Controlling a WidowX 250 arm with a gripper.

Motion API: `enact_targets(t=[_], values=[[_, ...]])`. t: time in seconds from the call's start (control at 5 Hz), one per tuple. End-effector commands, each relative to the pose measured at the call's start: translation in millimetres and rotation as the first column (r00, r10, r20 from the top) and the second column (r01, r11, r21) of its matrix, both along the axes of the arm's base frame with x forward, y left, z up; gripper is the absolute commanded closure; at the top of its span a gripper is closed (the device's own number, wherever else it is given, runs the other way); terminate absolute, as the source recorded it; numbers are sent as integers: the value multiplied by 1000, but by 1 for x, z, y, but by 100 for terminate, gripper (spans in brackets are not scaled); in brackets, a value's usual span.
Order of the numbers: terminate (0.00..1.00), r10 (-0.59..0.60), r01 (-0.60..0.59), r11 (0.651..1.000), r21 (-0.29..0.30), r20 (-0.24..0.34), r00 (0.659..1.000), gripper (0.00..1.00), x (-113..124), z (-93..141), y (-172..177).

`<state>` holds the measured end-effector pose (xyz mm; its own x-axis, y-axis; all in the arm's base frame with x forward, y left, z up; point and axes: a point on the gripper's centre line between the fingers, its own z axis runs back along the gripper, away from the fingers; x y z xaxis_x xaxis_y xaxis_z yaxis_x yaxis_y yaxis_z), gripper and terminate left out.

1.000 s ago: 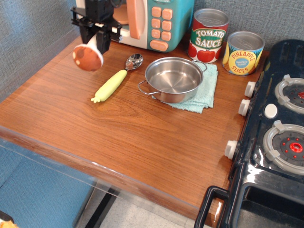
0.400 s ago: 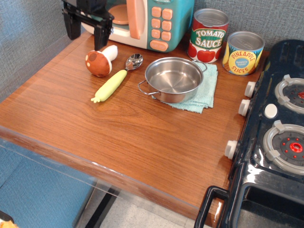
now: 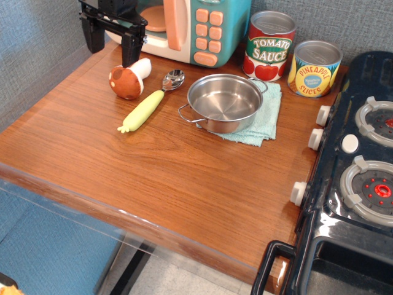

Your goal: Place the mushroom in front of the microwave door

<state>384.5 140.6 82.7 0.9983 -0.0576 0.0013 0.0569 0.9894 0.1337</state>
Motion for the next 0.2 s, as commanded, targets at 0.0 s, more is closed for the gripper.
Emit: enact_targets(t=[0.0], values=[[100, -10, 7, 999, 34, 100, 995, 0, 4, 44, -2]])
